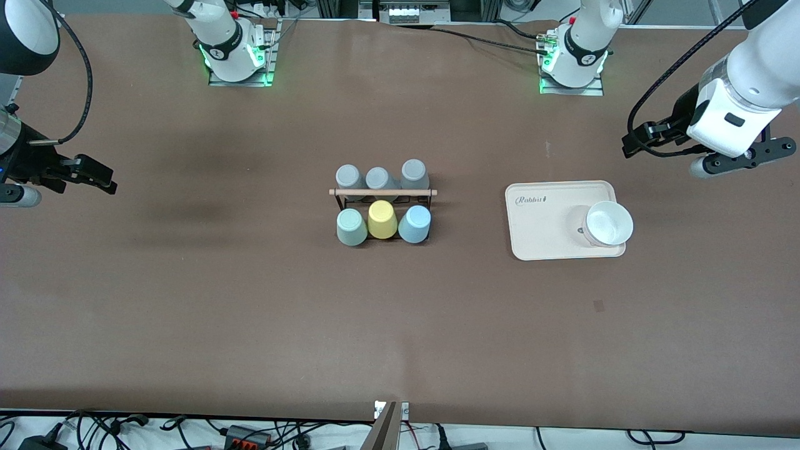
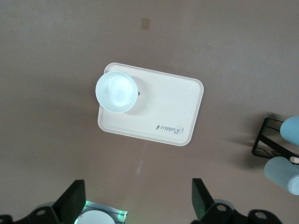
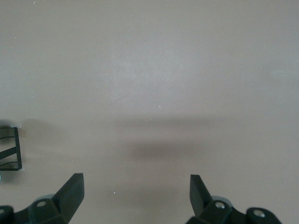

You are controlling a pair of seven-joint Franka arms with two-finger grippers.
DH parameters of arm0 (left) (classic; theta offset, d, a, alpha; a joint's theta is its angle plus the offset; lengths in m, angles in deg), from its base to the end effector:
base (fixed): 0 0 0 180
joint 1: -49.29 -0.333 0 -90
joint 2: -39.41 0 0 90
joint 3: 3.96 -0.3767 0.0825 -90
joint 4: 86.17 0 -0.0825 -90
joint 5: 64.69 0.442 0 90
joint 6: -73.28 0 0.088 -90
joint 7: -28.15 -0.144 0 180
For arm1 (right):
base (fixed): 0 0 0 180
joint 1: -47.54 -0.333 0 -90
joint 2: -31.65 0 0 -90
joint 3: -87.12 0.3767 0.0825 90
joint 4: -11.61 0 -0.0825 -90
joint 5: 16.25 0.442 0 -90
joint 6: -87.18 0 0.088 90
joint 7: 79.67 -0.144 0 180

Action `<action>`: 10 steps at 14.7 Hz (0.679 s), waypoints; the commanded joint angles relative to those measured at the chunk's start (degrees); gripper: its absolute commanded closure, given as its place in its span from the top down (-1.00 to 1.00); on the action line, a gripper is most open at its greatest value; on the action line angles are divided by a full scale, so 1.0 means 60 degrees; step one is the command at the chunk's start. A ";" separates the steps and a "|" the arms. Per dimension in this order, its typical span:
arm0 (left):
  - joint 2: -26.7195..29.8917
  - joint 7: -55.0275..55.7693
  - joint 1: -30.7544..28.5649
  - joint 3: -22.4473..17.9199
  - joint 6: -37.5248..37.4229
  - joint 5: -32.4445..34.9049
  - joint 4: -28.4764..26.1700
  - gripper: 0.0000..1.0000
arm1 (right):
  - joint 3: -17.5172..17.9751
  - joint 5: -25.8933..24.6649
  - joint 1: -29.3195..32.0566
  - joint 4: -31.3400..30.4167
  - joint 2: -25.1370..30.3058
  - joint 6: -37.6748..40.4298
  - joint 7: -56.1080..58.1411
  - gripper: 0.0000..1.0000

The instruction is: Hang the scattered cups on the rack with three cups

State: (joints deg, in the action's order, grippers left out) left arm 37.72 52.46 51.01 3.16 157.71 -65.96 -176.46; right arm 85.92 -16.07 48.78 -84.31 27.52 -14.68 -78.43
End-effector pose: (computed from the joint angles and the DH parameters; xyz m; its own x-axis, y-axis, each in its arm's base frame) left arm 0.5989 -0.0954 0.6202 0.9553 0.2655 -0.1301 0.2638 -0.9641 -0.0305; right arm 0.6510 -0.0270 0.5657 0.9993 -0.0215 0.0316 -0.0214 -0.9998 -0.0009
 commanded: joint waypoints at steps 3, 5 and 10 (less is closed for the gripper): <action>0.0165 -0.0155 -0.0082 0.0028 -0.0128 -0.0081 -0.0040 1.00 | 0.0069 -0.0046 0.0130 -0.0157 0.0220 0.0102 0.0175 1.00; 0.0165 -0.0141 -0.0068 0.0043 -0.0128 -0.0081 -0.0025 1.00 | 0.0040 -0.0046 0.0130 -0.0172 0.0322 0.0321 0.0175 1.00; 0.0165 -0.0155 -0.0082 -0.0001 -0.0172 -0.0081 -0.0040 1.00 | 0.0040 -0.0090 0.0116 -0.0172 0.0308 0.0293 0.0175 1.00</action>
State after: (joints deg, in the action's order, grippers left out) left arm 37.72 52.46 51.00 3.07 157.58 -65.96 -176.46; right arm 85.84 -16.07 48.95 -84.30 28.19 -13.21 -78.43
